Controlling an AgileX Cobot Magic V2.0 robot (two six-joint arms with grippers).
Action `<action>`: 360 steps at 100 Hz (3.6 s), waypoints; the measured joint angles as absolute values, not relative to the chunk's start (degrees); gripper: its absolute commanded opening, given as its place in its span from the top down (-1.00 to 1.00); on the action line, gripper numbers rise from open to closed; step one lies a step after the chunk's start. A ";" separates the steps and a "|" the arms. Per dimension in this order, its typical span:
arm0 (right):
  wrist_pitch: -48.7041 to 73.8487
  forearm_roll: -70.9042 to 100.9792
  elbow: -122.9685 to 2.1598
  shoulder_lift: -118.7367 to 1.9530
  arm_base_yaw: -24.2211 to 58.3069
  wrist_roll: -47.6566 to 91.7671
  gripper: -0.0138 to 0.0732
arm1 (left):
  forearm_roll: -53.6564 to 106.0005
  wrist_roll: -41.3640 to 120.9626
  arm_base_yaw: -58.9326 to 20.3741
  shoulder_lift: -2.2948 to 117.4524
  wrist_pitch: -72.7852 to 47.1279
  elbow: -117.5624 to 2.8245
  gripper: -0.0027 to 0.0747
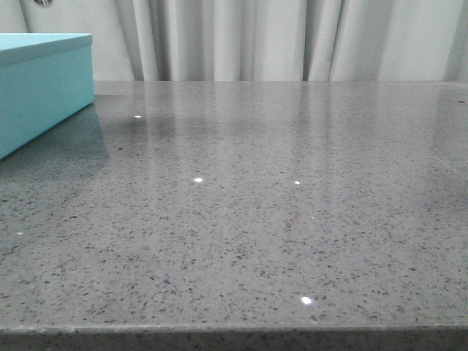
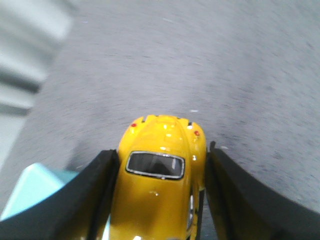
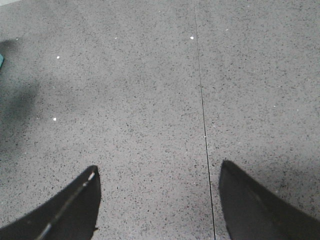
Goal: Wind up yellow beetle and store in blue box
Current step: 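Lift the car with the left gripper and carry it over the box, then lower the car into the blue box and open the left gripper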
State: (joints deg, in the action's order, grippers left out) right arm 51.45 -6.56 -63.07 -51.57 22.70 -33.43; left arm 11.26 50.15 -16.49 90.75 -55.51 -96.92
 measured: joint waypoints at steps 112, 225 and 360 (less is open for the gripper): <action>51.94 -5.45 -63.07 -51.57 22.70 -33.43 -0.48 | 10.82 19.19 8.27 107.43 -70.17 -98.13 0.31; 48.89 -7.97 -61.55 -46.53 22.70 -28.34 -0.48 | 16.39 20.30 8.30 98.82 -65.85 -98.03 0.26; 37.80 -13.90 -30.15 -7.10 22.70 -27.91 0.84 | 28.87 28.18 8.30 41.43 -46.38 -53.98 0.98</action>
State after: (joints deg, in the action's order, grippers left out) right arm 37.80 -13.90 -30.15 -7.10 22.70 -27.91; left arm 28.87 28.18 8.30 41.43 -46.38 -53.98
